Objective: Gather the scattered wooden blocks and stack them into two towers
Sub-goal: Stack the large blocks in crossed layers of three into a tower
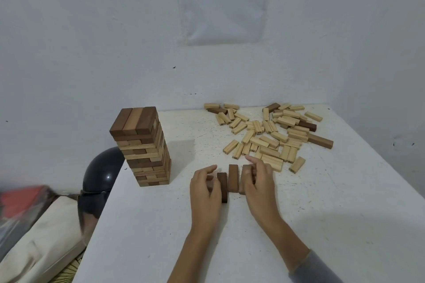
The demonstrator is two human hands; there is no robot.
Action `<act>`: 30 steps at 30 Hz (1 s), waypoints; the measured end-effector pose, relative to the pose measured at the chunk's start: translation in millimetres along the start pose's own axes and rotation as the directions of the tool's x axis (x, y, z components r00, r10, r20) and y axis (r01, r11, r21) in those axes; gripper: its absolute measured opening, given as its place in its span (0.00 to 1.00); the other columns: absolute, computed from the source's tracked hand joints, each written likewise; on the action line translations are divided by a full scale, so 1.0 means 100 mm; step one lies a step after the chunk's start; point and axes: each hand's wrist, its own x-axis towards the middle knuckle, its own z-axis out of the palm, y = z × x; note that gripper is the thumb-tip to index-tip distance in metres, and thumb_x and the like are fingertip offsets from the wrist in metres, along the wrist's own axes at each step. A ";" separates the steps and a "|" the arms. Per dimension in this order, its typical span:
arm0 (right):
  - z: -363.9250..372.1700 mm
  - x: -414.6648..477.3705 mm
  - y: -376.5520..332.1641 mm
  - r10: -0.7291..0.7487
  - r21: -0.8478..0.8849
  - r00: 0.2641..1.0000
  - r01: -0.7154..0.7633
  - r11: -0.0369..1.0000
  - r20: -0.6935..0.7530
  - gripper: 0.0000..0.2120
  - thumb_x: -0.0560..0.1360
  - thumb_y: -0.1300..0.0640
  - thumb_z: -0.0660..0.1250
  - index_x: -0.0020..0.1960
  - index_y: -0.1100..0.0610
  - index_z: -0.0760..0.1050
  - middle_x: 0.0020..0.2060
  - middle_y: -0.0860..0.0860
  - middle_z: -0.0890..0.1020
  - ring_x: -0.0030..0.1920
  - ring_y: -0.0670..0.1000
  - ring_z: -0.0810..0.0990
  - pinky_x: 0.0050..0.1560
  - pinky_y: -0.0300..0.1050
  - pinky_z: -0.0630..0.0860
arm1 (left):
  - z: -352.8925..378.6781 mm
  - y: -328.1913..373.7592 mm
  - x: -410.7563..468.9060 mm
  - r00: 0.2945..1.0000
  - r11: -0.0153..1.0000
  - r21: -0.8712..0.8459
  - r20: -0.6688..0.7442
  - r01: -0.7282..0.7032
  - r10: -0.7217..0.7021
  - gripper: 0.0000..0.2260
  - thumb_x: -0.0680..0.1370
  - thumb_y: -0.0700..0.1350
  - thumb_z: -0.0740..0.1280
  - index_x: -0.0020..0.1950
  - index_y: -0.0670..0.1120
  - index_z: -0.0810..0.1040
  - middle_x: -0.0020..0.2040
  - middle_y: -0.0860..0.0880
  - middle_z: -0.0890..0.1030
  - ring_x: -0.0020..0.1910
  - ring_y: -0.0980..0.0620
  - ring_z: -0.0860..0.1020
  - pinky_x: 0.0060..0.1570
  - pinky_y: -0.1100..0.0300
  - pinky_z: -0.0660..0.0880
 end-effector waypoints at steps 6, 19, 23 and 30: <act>-0.06 0.03 0.11 -0.085 -0.171 0.994 0.072 0.983 -0.070 0.14 0.79 0.61 0.63 0.64 0.54 0.74 0.51 0.49 0.72 0.50 0.49 0.72 0.48 0.32 0.68 | -0.05 -0.03 0.03 0.996 0.994 -0.071 0.054 0.079 -0.075 0.19 0.78 0.34 0.61 0.56 0.58 0.75 0.53 0.53 0.76 0.49 0.52 0.77 0.49 0.59 0.75; -0.18 -0.12 0.10 -0.223 -0.318 0.870 0.382 0.868 0.439 0.42 0.69 0.47 0.65 0.77 0.43 0.46 0.60 0.34 0.61 0.59 0.40 0.58 0.62 0.41 0.55 | -0.07 0.04 0.01 0.993 0.981 -0.157 0.052 0.115 -0.109 0.19 0.77 0.35 0.67 0.62 0.55 0.75 0.52 0.53 0.79 0.43 0.59 0.78 0.51 0.58 0.77; -0.23 -0.02 0.14 -0.178 -0.226 0.879 0.301 0.926 0.442 0.41 0.69 0.51 0.66 0.75 0.39 0.48 0.63 0.34 0.64 0.64 0.40 0.59 0.66 0.36 0.50 | -0.12 0.02 0.02 0.998 1.000 0.011 0.056 0.002 -0.003 0.20 0.74 0.39 0.72 0.61 0.58 0.74 0.52 0.57 0.78 0.57 0.59 0.71 0.54 0.70 0.68; -0.19 -0.02 0.13 -0.227 -0.299 0.888 0.361 0.883 0.400 0.37 0.70 0.40 0.61 0.76 0.43 0.53 0.63 0.38 0.66 0.63 0.40 0.58 0.63 0.36 0.52 | -0.09 0.06 0.02 0.994 0.986 0.169 0.104 -0.007 -0.011 0.26 0.77 0.47 0.69 0.72 0.61 0.65 0.58 0.71 0.63 0.59 0.70 0.57 0.68 0.59 0.56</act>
